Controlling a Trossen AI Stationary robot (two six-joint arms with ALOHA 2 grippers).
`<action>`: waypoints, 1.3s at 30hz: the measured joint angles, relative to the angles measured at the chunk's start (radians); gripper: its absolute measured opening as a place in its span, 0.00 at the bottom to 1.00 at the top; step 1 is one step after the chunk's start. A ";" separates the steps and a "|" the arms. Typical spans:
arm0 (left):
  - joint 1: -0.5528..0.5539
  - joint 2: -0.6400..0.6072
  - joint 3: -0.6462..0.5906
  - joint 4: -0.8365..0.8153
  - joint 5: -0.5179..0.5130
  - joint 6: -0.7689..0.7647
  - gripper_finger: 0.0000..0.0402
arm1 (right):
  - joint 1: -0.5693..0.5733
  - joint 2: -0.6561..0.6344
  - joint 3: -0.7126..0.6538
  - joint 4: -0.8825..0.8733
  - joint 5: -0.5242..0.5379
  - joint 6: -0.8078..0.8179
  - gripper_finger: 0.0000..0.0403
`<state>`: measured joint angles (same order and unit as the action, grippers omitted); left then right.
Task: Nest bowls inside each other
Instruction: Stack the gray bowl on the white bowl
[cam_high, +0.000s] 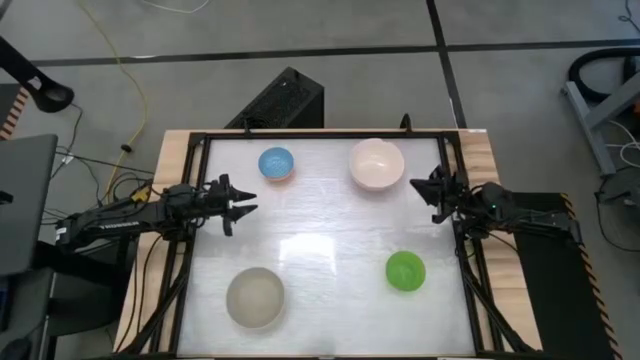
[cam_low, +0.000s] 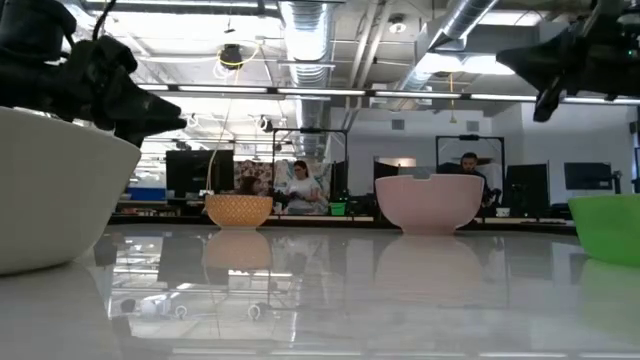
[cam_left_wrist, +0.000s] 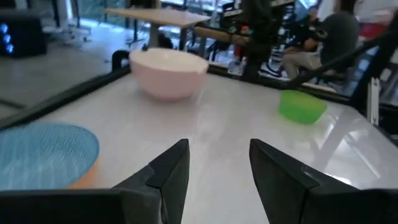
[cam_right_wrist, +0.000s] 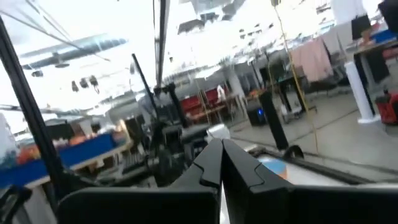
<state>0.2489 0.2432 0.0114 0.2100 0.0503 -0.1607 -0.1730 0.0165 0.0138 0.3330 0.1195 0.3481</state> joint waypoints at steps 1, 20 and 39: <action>0.000 0.000 0.002 -0.006 0.007 0.019 0.39 | 0.001 0.012 0.009 0.002 -0.009 0.002 0.07; 0.000 0.001 0.013 -0.010 -0.065 0.074 0.39 | 0.271 1.032 0.534 0.171 -0.023 -0.247 0.07; 0.000 0.001 0.017 -0.036 -0.063 0.044 0.39 | 0.429 1.847 1.264 -0.028 -0.039 -0.428 0.24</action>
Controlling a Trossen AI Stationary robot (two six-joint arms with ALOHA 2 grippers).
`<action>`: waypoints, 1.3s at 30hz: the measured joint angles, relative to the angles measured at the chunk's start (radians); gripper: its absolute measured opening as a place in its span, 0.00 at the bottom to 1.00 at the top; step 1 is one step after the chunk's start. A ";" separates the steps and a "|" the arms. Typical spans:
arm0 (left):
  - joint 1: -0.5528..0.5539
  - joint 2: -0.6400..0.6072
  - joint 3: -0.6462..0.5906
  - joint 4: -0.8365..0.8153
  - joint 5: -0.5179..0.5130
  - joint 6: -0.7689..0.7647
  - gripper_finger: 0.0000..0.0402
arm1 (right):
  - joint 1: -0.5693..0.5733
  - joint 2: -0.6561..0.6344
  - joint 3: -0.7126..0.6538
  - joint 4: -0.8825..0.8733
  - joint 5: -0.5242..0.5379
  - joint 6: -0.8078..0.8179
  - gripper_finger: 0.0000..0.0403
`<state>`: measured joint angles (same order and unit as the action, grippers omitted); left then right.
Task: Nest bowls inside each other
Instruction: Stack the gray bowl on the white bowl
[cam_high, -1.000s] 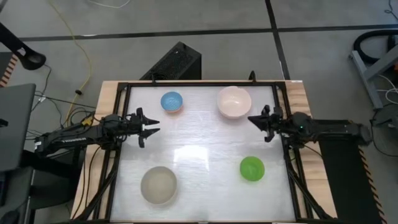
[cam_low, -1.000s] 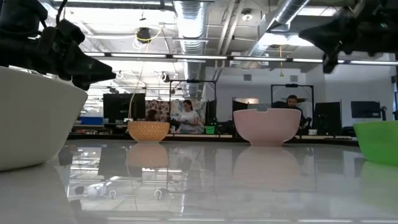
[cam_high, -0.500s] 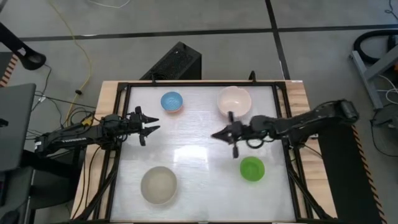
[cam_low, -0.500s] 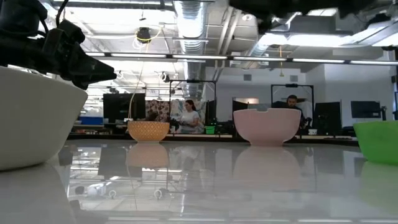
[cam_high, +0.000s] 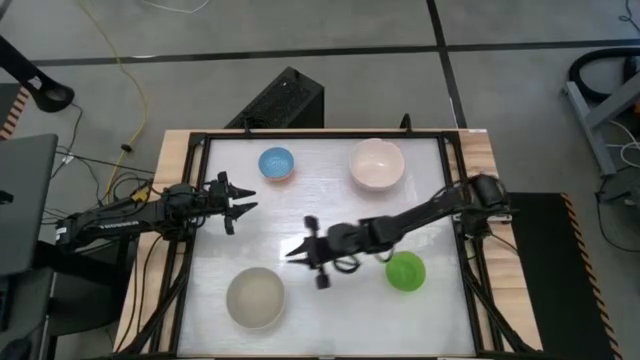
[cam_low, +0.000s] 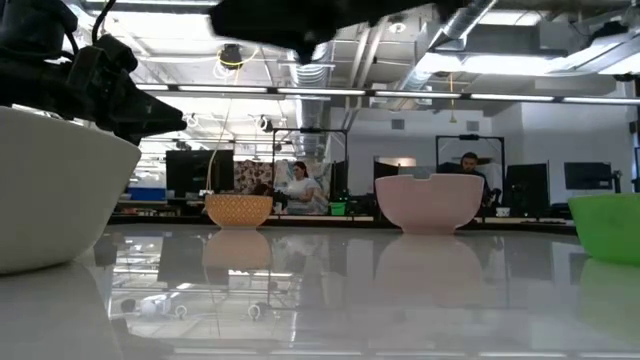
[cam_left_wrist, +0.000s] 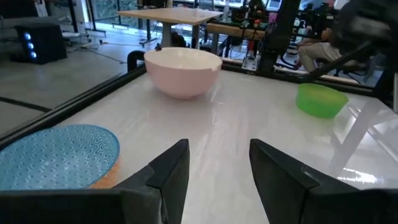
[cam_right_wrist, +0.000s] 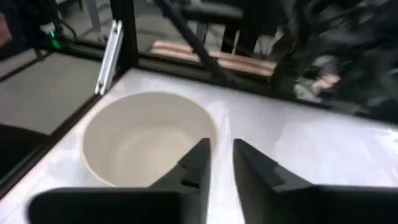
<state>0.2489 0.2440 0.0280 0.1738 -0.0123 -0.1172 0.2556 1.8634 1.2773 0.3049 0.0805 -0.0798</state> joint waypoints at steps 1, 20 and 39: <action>0.000 0.000 0.000 -0.004 0.000 -0.001 0.39 | -0.001 0.039 0.050 -0.025 0.011 0.021 0.27; 0.000 0.000 0.000 -0.032 -0.001 0.000 0.39 | -0.026 0.563 0.900 -0.780 0.029 0.260 0.67; 0.000 0.000 0.000 -0.058 -0.050 0.012 0.39 | -0.038 0.632 0.955 -0.860 -0.048 0.338 0.25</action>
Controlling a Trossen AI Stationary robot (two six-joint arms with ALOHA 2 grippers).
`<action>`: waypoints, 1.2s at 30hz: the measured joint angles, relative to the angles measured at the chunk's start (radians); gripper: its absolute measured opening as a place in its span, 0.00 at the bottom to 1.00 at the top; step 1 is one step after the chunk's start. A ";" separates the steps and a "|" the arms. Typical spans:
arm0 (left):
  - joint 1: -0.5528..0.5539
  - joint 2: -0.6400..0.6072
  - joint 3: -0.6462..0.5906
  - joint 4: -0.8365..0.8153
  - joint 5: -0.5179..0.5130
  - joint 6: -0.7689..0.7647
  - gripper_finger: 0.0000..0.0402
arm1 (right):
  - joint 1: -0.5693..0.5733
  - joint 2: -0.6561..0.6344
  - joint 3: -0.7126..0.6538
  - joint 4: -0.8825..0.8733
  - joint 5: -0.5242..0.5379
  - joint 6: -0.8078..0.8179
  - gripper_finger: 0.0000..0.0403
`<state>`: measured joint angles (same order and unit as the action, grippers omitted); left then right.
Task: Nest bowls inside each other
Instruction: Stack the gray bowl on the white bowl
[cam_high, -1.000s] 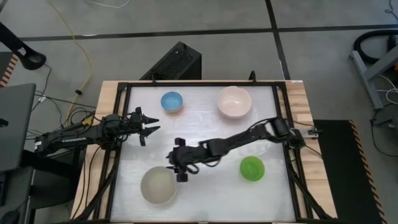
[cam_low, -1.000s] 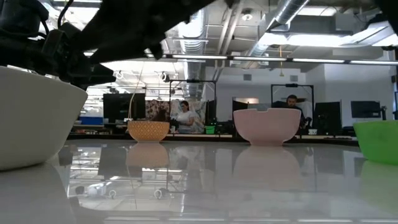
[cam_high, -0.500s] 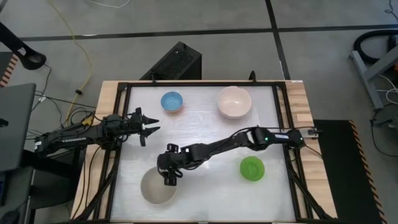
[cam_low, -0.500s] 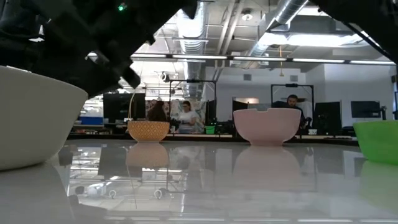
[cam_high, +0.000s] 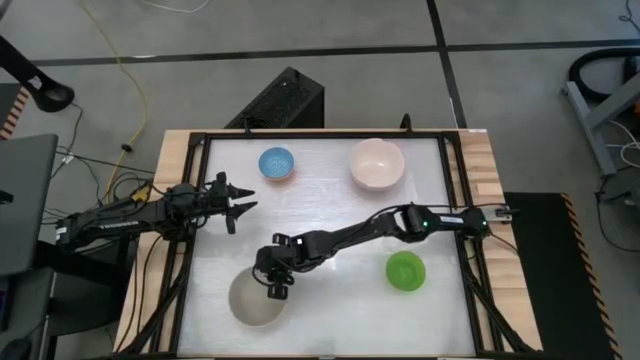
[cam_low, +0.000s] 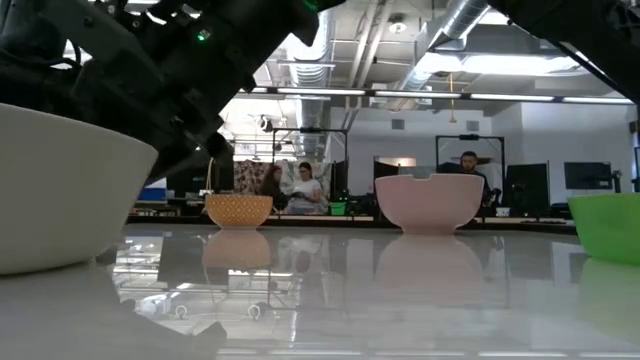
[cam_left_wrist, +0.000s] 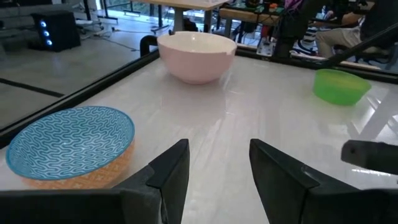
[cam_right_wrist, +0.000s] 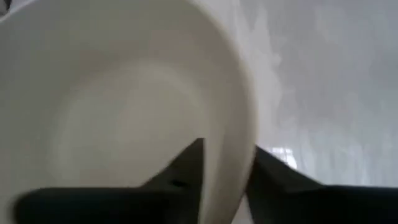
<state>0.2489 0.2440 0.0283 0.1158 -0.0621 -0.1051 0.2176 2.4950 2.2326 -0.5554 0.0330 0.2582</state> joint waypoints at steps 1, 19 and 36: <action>0.000 0.000 0.000 0.000 -0.001 0.000 0.39 | -0.004 0.000 0.000 -0.003 -0.006 0.000 0.18; 0.000 0.002 0.001 -0.018 0.002 -0.013 0.39 | -0.052 -0.262 -0.142 -0.101 -0.081 -0.091 0.02; 0.000 0.020 0.001 -0.032 0.002 -0.015 0.39 | -0.384 -1.275 -1.187 0.111 0.330 0.217 0.02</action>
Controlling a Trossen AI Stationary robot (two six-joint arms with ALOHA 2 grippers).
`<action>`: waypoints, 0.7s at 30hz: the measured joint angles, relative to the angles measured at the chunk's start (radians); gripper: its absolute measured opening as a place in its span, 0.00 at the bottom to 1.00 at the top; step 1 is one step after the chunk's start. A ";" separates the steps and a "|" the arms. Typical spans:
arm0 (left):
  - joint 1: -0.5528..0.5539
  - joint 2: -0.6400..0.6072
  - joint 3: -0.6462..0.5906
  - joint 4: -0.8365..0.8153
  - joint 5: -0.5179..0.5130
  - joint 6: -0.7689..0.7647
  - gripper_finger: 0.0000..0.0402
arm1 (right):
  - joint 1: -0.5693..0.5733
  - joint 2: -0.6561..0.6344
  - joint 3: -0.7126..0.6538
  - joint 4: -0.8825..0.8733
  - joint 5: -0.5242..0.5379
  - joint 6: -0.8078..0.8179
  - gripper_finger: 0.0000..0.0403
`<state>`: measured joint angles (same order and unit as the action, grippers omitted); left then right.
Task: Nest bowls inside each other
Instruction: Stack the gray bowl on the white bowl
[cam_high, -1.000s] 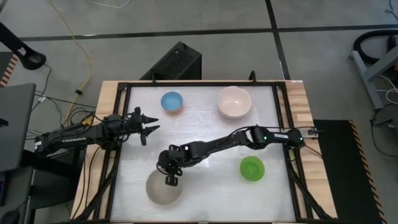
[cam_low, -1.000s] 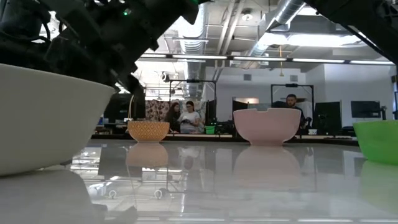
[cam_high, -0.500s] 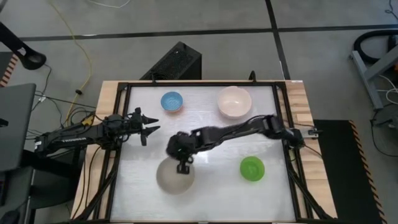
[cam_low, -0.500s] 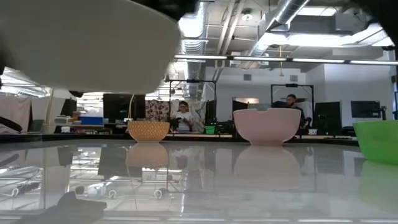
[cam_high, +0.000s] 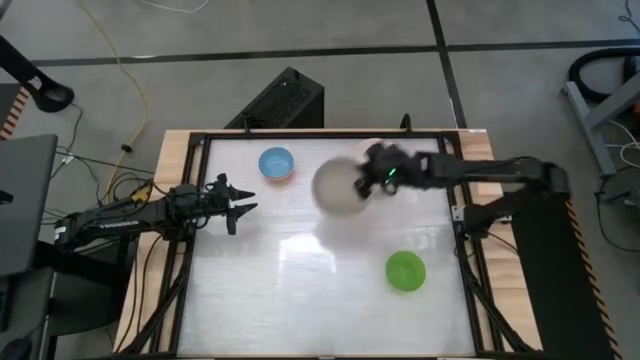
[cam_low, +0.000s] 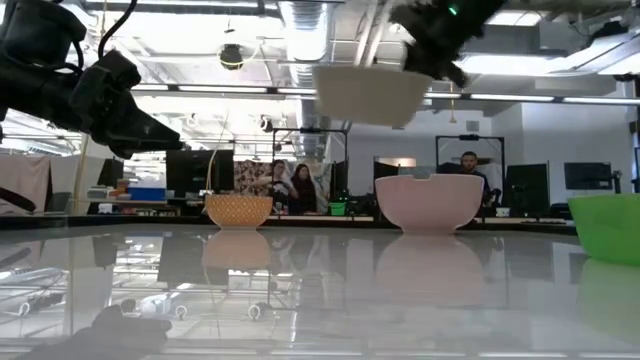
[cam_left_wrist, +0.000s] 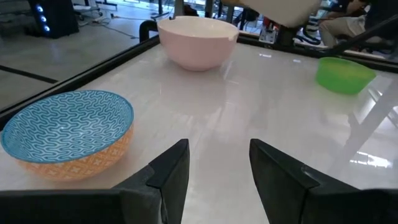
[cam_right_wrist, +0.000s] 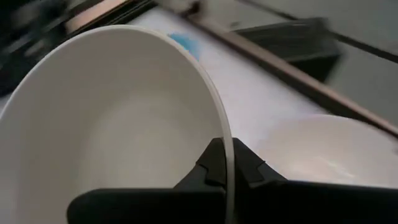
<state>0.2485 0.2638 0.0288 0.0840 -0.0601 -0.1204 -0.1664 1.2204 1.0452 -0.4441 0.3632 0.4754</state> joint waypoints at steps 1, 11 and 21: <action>0.000 0.000 0.000 0.000 0.000 0.000 0.39 | -0.039 -0.034 -0.022 -0.005 0.003 0.007 0.02; 0.000 0.000 0.000 0.000 0.000 -0.022 0.39 | -0.376 -0.033 -0.058 -0.117 -0.100 0.002 0.02; 0.000 0.000 0.000 -0.008 0.000 -0.020 0.39 | -0.522 -0.003 -0.061 -0.137 -0.146 -0.036 0.02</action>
<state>0.2485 0.2638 0.0288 0.0765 -0.0601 -0.1406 -0.6880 1.2171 0.9846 -0.5807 0.2169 0.4393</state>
